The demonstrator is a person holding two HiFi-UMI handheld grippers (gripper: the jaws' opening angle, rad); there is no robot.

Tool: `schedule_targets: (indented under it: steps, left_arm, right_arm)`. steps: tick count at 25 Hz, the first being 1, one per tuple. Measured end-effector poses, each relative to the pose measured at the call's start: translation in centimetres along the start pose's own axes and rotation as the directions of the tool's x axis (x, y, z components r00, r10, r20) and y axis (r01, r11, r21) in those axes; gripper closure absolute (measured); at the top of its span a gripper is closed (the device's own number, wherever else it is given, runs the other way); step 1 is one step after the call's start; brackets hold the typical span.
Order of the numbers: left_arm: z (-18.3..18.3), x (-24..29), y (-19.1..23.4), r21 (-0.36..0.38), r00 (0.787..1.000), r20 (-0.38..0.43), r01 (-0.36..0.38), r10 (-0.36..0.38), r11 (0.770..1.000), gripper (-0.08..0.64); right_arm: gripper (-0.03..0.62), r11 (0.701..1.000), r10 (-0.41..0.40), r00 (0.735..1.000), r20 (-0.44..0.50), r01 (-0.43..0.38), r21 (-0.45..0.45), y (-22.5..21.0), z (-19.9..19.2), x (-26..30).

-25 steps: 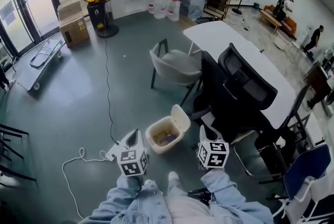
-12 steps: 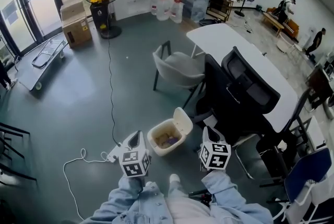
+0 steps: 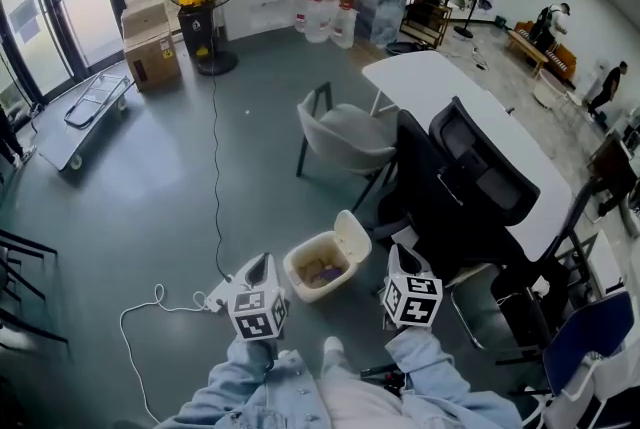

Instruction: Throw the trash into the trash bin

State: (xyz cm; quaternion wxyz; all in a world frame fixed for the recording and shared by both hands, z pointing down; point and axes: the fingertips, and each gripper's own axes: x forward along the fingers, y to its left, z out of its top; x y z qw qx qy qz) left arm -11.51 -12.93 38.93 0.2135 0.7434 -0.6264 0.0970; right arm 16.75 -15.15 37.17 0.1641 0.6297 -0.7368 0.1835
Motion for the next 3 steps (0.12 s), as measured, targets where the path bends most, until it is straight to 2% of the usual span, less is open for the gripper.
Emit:
schedule_targets:
  steps: [3]
  left_arm:
    - [0.21,-0.04,0.55,-0.007,1.000,0.002,-0.007,0.008,1.000,0.565]
  right_arm:
    - [0.589,1.000,0.003,1.000,0.001,-0.003,0.003,0.38,0.12,0.15]
